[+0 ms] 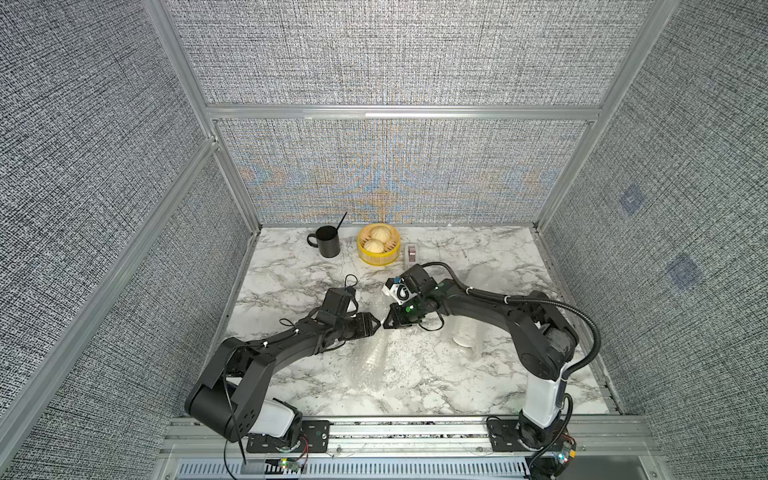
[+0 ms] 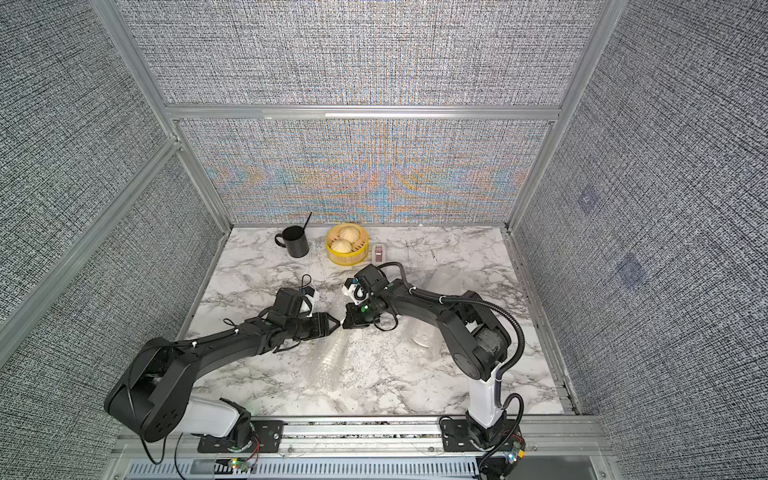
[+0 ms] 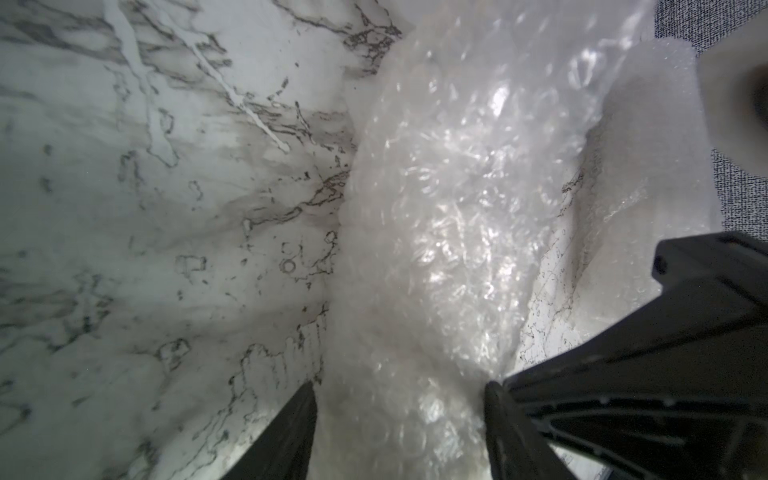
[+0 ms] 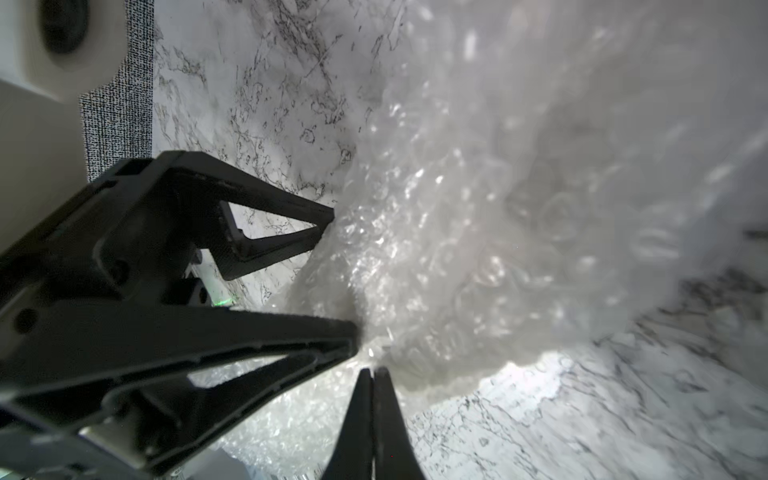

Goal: Wrap vases in bubble wrap
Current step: Stick the tape on the bubble wrap.

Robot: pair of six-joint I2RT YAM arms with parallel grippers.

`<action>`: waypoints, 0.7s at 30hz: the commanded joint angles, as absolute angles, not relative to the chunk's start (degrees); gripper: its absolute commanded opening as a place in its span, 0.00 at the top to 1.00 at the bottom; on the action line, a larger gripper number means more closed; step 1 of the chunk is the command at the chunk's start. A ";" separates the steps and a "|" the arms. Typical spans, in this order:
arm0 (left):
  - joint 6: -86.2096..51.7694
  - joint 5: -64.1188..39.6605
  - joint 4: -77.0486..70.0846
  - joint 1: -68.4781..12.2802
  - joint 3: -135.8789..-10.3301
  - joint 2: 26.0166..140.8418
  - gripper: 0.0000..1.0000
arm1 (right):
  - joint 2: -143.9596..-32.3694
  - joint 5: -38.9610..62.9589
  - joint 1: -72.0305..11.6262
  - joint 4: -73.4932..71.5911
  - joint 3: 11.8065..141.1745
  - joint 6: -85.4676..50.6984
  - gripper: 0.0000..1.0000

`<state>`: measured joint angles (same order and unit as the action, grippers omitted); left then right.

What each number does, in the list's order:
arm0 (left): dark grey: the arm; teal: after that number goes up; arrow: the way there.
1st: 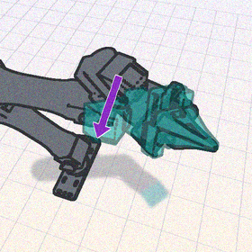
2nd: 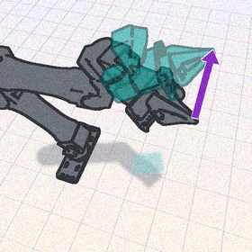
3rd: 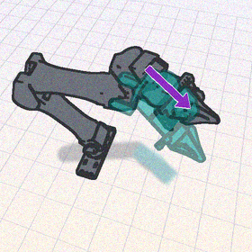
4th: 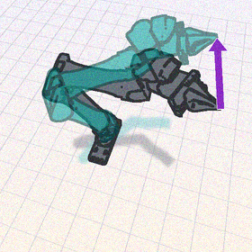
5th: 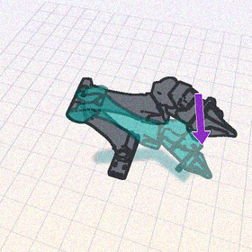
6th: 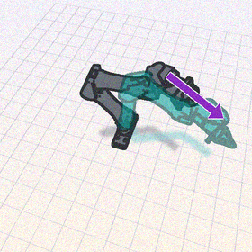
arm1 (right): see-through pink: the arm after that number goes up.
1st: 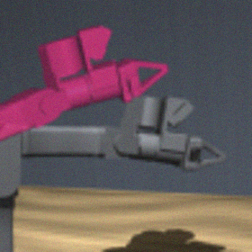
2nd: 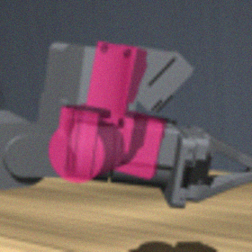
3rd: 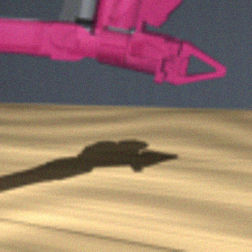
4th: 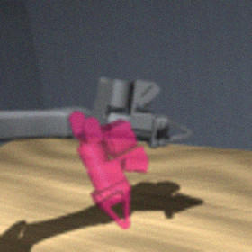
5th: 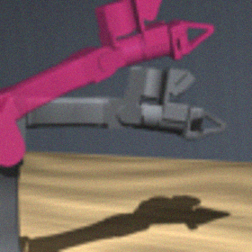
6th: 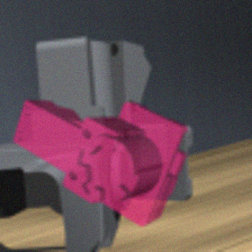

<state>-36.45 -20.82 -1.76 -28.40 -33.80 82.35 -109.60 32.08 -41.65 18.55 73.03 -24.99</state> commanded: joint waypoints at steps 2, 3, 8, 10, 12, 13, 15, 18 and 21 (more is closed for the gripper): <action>-35.88 -16.85 5.10 -28.30 -33.40 82.45 0.37 | -110.84 30.24 -42.37 18.15 71.99 -24.20 1.00; -35.93 -16.70 5.08 -28.30 -33.47 82.31 0.37 | -110.99 29.70 -42.50 18.43 71.37 -23.78 1.00; -36.43 -16.05 5.43 -28.30 -33.53 81.75 0.37 | -106.15 29.53 -42.39 19.87 69.36 -23.07 1.00; -36.72 -16.09 5.19 -28.30 -33.49 81.69 0.37 | -103.93 30.11 -42.32 18.87 68.45 -23.63 1.00; -36.98 -15.79 5.03 -28.30 -33.40 81.73 0.37 | -104.67 30.35 -42.58 17.93 68.31 -24.01 1.00; -36.96 -15.81 5.01 -28.30 -33.40 81.82 0.37 | -105.78 30.67 -42.78 17.20 68.41 -24.29 1.00; -37.00 -15.95 5.01 -28.30 -33.49 81.85 0.37 | -107.97 31.25 -42.82 16.10 68.86 -24.90 1.00; -37.57 -15.87 4.40 -28.30 -32.99 81.59 0.37 | -109.95 31.70 -43.08 13.16 68.02 -25.83 1.00; -38.10 -15.82 4.64 -28.30 -33.39 81.48 0.37 | -107.93 31.12 -43.10 13.80 67.08 -25.73 1.00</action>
